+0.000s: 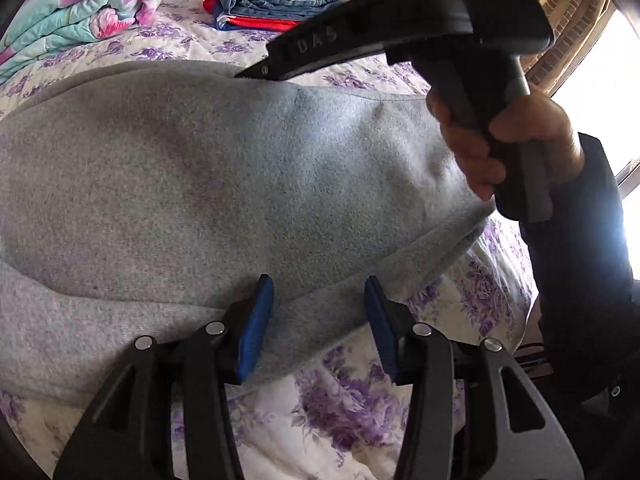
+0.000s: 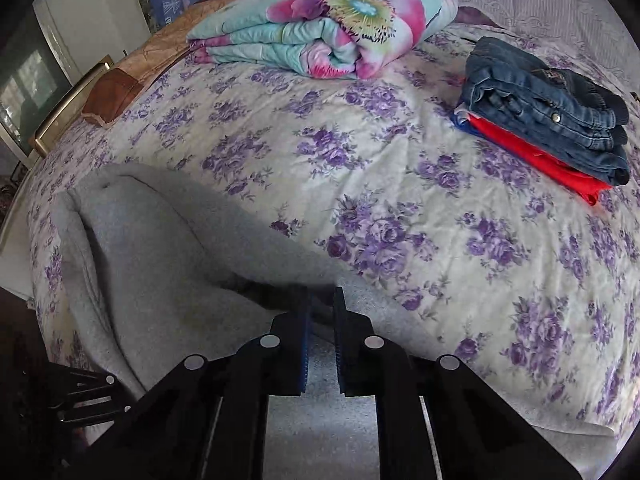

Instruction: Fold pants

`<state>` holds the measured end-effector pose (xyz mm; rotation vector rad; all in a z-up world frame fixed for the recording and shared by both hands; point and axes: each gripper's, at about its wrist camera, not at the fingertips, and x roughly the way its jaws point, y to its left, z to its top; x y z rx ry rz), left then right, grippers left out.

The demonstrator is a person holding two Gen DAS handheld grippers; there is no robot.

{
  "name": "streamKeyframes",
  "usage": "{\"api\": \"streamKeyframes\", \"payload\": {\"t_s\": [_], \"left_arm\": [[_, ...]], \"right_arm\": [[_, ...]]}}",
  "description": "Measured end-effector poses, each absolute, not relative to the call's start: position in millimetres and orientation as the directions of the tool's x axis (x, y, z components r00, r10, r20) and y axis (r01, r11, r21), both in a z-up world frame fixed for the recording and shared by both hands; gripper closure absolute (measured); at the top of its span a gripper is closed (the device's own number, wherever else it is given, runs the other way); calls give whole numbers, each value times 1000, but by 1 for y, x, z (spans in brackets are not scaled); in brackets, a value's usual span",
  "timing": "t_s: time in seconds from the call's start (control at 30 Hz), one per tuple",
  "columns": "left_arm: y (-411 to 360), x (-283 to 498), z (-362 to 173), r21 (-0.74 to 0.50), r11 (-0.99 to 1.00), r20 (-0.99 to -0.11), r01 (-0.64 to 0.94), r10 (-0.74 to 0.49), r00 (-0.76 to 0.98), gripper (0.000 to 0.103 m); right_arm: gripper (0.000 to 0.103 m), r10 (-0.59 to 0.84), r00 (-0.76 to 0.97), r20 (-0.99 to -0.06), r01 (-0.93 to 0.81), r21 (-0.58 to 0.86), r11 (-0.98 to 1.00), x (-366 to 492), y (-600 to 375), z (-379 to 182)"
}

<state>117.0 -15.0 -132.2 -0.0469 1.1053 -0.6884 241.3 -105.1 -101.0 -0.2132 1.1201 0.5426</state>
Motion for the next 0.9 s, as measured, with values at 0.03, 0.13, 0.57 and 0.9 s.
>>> {"api": "streamKeyframes", "payload": {"t_s": [0.03,0.13,0.57,0.9], "left_arm": [[-11,117,-131,-378,790,-800,483,-542,259,58],[3,118,-128,-436,771,-776,464,-583,240,60],[11,117,-128,-444,764,-765,468,-595,246,63],[11,117,-129,-436,761,-761,481,-596,254,63]], "right_arm": [[89,290,321,-902,-528,84,845,234,-101,-103],[90,245,344,-907,-581,0,814,214,-90,-108],[69,424,342,-838,-576,169,800,223,-80,-92],[69,467,274,-841,-574,247,781,215,-84,-95]]}}
